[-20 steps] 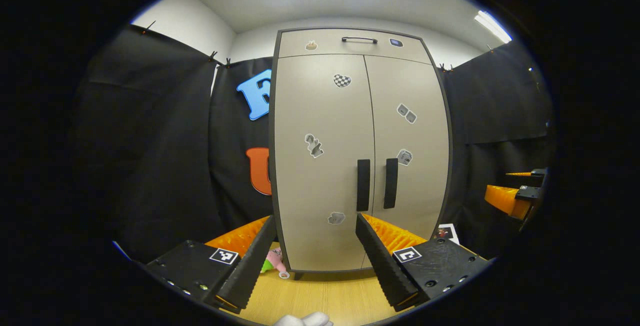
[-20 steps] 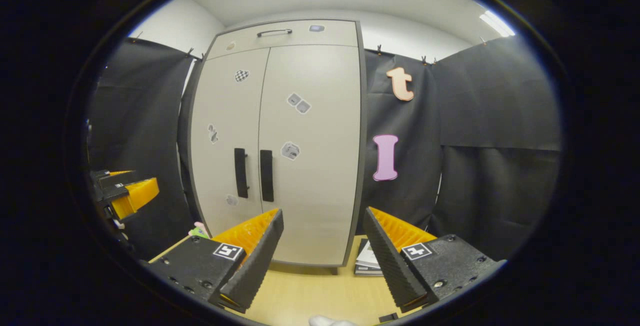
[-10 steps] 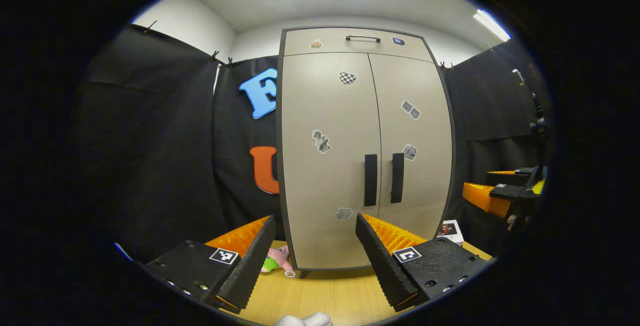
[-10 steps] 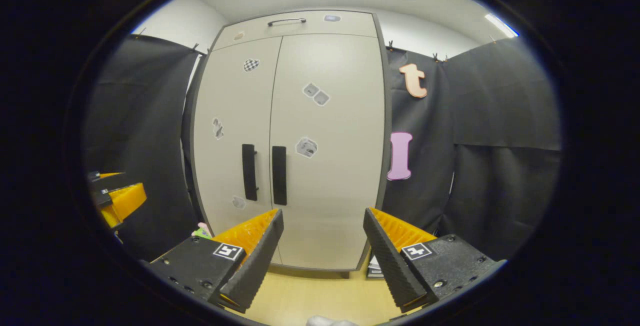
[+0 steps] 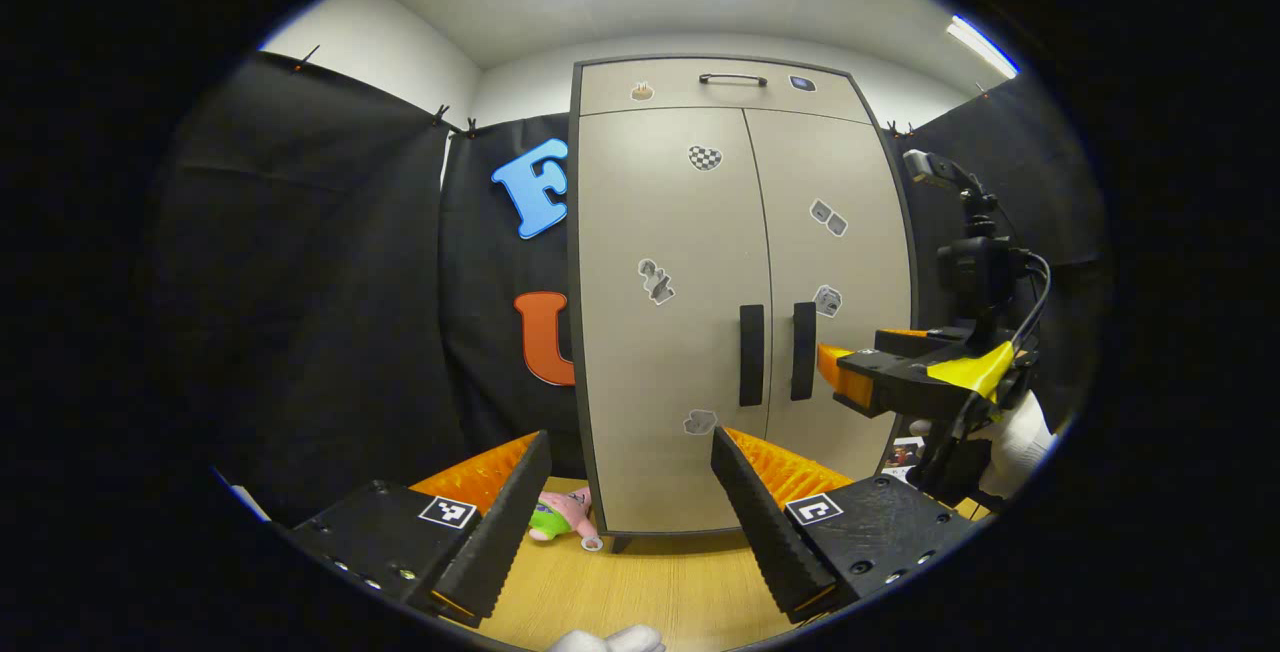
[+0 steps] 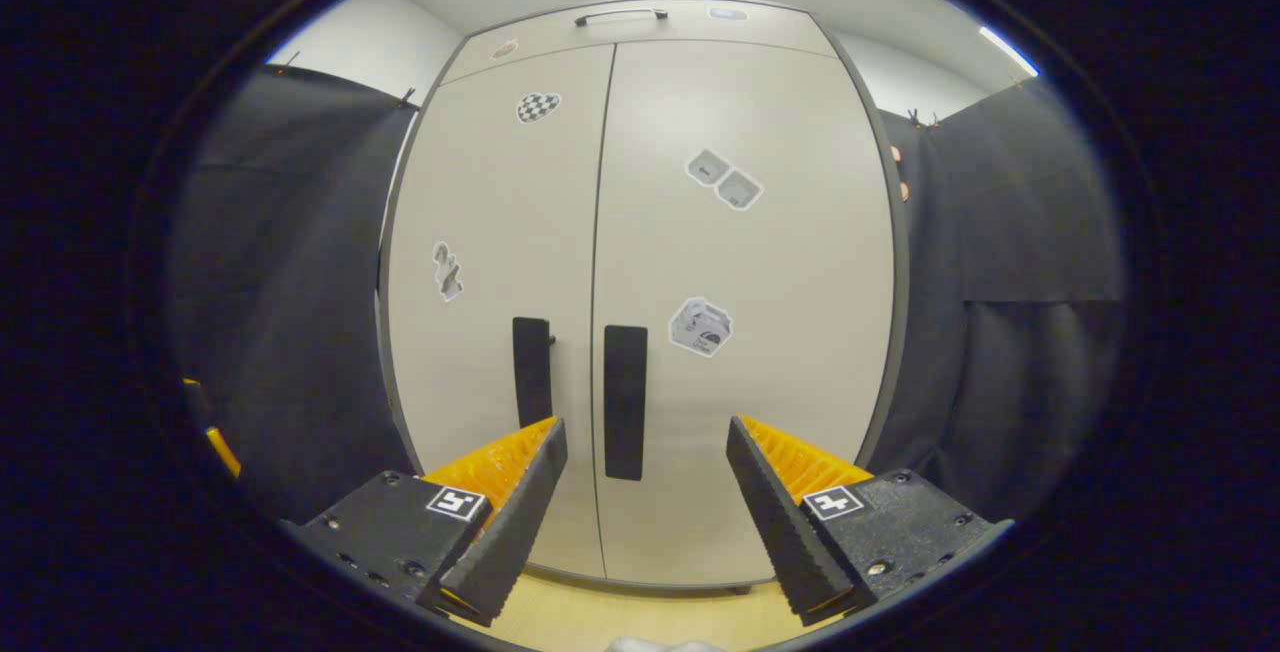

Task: Open the right door of the double-door shoe cabinet with the right hand, and open the left door with the left hand.

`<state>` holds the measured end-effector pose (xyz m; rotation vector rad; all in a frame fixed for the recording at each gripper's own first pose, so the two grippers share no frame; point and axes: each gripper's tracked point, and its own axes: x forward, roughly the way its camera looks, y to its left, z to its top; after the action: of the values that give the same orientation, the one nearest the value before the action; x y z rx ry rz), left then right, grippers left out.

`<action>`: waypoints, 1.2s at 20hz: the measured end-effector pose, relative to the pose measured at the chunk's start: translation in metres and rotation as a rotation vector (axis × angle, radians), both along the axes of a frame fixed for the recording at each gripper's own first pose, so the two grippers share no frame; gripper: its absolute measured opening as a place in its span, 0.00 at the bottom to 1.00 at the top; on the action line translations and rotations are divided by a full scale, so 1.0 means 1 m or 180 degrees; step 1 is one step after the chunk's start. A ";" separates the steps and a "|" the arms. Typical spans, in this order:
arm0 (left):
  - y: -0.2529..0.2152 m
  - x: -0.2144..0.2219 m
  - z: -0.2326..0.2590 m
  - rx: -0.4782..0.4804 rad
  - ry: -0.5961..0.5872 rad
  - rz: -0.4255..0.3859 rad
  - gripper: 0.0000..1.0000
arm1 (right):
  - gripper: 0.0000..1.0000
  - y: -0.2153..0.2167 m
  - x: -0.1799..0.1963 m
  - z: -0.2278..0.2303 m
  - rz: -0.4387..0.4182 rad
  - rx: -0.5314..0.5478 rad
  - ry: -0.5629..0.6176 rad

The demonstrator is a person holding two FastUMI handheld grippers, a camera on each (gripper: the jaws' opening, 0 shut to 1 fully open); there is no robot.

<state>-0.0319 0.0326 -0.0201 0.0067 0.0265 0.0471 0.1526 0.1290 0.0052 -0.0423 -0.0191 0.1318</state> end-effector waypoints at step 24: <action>0.026 -0.010 -0.006 0.0001 0.0056 0.0183 0.96 | 0.32 0.024 0.085 -0.016 -0.0212 -0.0008 0.0266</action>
<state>-0.0417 0.0590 -0.0262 0.0066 0.0442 0.1045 0.2376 0.1534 -0.0113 -0.0398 0.0657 0.0670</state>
